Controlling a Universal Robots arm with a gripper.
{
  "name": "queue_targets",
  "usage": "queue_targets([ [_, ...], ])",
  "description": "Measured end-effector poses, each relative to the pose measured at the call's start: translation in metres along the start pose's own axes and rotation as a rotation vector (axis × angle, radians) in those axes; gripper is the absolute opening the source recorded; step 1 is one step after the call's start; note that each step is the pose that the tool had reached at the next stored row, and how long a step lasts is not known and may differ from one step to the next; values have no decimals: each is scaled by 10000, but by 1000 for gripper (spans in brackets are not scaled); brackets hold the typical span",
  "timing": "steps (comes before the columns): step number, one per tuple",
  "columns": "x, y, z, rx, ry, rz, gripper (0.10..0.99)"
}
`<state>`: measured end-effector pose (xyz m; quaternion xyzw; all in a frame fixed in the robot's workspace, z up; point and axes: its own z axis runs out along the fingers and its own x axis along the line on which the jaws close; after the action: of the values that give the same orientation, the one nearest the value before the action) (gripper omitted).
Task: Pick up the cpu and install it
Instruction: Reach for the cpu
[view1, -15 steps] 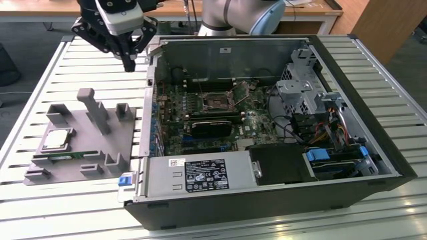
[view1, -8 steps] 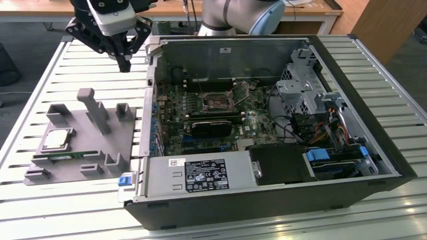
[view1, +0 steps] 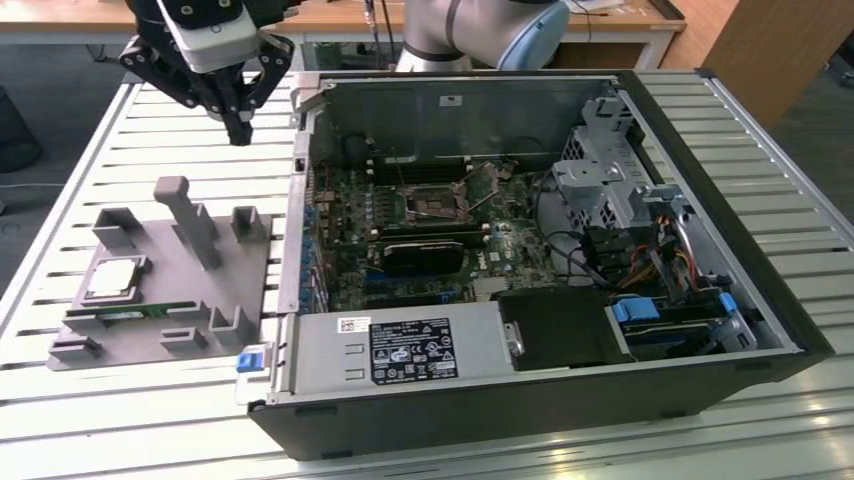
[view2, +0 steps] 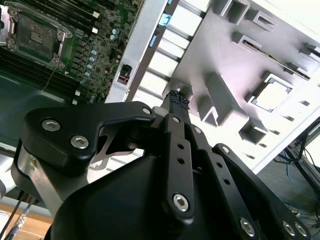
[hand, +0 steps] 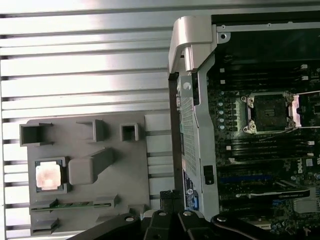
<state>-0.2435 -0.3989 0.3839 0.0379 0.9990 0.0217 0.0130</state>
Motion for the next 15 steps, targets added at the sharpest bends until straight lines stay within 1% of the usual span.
queue_targets([
  [15, 146, -12, 6, 0, 0, -2, 106],
])
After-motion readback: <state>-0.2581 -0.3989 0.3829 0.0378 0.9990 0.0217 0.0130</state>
